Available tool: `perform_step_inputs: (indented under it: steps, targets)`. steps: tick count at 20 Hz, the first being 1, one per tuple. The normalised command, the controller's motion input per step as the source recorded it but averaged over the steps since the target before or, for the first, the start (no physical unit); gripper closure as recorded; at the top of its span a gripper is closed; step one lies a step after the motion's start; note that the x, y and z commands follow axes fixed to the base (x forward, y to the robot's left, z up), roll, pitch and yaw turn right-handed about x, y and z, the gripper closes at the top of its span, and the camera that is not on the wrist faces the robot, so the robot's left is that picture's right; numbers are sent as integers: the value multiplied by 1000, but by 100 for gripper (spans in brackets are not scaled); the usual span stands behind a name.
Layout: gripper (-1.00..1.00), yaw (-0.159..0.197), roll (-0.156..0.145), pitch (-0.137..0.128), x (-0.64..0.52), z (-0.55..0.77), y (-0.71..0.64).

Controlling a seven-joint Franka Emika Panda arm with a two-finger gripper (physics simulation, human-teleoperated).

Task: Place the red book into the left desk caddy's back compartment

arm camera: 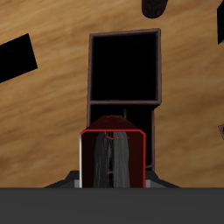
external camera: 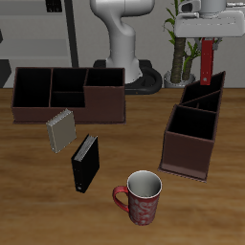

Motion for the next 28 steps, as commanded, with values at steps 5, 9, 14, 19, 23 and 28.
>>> perform_step_inputs:
  steps: [5,9,14,19,23,28]
  targets:
    - [100,-13,-15,29,185,-96,-17]
    - [100,-4,-2,12,27,-92,-1]
    - [100,-6,2,15,45,-91,44]
    - [100,-5,8,21,83,-121,21]
    - [100,-21,-2,28,111,-139,-14]
    - [100,1,22,27,33,-134,116]
